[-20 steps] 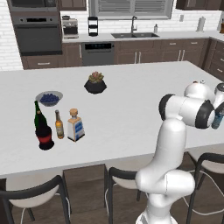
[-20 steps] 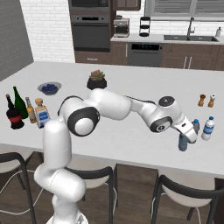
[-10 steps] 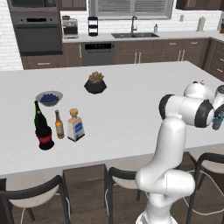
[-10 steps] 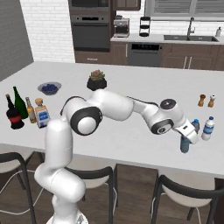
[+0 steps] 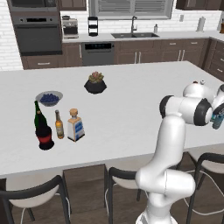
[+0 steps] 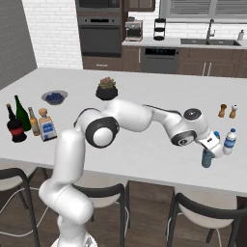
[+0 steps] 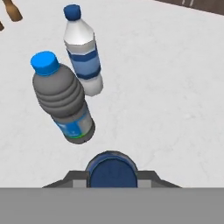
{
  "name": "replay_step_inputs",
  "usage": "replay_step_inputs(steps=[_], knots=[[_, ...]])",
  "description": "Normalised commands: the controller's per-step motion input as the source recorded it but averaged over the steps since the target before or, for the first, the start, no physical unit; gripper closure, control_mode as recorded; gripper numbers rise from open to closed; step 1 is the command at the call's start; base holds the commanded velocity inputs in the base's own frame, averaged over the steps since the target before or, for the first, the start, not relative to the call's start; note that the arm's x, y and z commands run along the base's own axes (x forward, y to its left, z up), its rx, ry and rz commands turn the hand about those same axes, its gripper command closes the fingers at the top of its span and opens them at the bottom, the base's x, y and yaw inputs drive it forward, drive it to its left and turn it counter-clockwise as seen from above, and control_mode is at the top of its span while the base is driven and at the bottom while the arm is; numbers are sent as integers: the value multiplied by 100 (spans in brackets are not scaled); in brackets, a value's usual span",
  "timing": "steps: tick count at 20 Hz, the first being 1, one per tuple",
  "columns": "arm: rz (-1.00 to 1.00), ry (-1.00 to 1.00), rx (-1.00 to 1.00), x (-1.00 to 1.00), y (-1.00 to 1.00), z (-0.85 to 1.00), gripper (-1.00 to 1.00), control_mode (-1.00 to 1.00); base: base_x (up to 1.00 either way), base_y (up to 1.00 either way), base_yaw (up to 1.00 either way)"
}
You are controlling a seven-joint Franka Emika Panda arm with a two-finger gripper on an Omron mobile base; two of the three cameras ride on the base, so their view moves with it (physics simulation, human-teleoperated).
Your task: Move the plastic bottles in the middle to the plastics group, and the glass bottles in the middle to the glass group.
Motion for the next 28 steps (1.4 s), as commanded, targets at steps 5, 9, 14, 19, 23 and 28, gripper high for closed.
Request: replay_step_inputs(steps=[5, 9, 14, 19, 23, 28], knots=[[0, 0, 8, 3, -5, 0, 100, -100, 0, 0, 0], [0, 0, 2, 1, 0, 0, 100, -100, 0, 0, 0], [0, 0, 0, 0, 0, -1, 100, -100, 0, 0, 0], [0, 0, 0, 6, 0, -14, 100, -100, 0, 0, 0], [0, 0, 0, 11, 0, -11, 100, -100, 0, 0, 0], [0, 0, 0, 9, 0, -16, 100, -100, 0, 0, 0]])
